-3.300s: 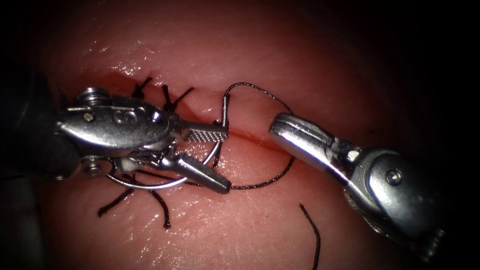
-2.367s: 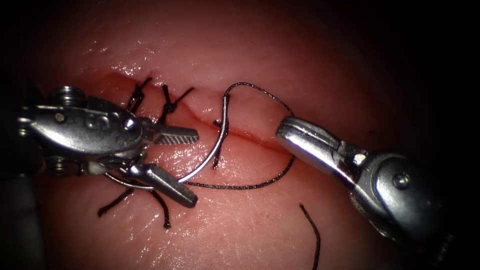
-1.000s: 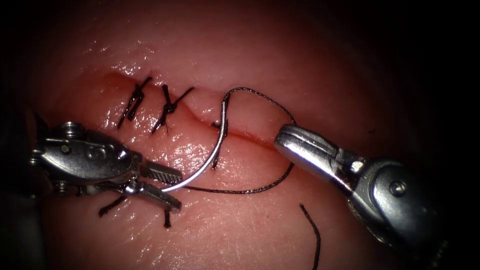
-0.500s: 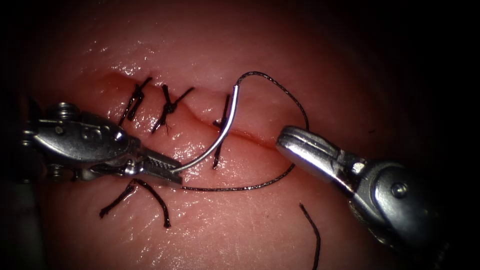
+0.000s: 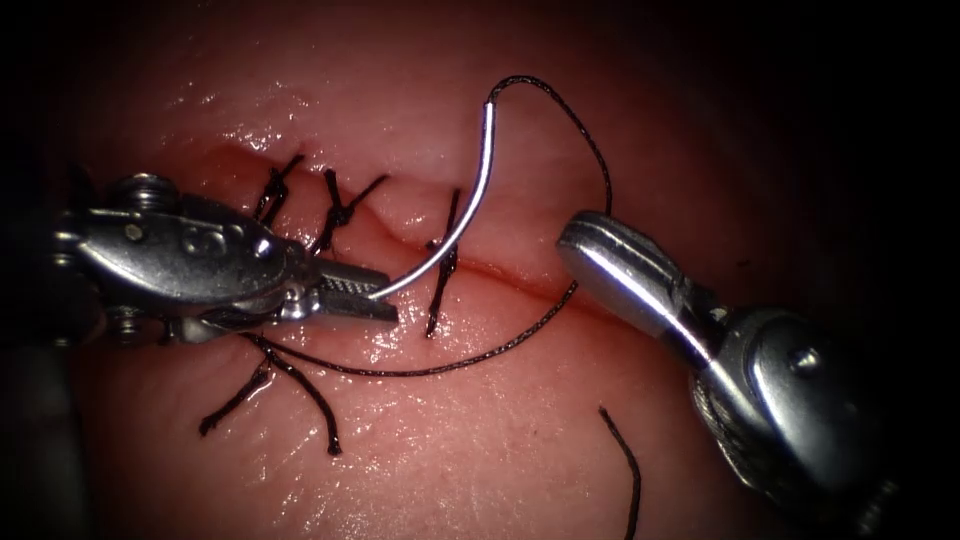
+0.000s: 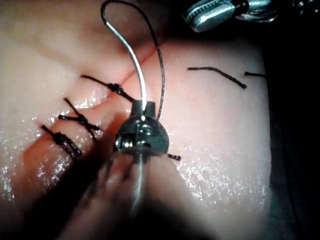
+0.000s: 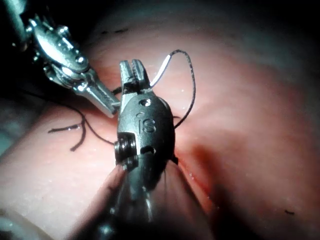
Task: Wound Closure
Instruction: Pick up the needle with the left gripper
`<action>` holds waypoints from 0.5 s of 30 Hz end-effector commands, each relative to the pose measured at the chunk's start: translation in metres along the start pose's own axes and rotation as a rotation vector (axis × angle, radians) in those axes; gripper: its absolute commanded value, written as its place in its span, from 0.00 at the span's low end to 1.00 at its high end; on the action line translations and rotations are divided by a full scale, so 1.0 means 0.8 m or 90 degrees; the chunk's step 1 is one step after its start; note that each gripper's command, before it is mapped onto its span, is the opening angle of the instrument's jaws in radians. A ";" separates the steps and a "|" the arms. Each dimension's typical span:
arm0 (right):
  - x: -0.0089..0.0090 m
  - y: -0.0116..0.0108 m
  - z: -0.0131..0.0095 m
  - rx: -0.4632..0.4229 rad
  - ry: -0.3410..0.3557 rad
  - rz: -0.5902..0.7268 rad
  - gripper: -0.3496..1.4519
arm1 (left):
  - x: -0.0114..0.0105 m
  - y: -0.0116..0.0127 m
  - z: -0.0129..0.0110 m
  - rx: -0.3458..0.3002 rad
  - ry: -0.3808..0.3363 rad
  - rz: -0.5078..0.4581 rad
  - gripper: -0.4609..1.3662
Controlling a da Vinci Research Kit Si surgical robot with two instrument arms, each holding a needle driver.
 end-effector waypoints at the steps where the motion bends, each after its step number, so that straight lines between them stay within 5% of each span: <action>1: 0.0002 -0.0003 0.0003 -0.015 -0.008 0.017 0.76 | 0.0000 0.0002 0.0002 0.011 0.000 -0.001 0.06; 4: 0.0005 -0.0011 0.0006 -0.048 -0.040 0.047 0.84 | 0.0002 0.0008 0.0002 0.047 0.001 0.003 0.06; 8: 0.0006 -0.0015 0.0004 -0.078 -0.099 0.078 0.75 | 0.0005 0.0015 -0.0003 0.096 0.000 0.014 0.06; 15: 0.0005 -0.0015 0.0004 -0.125 -0.139 0.165 0.63 | 0.0010 0.0027 -0.0012 0.169 -0.006 0.046 0.06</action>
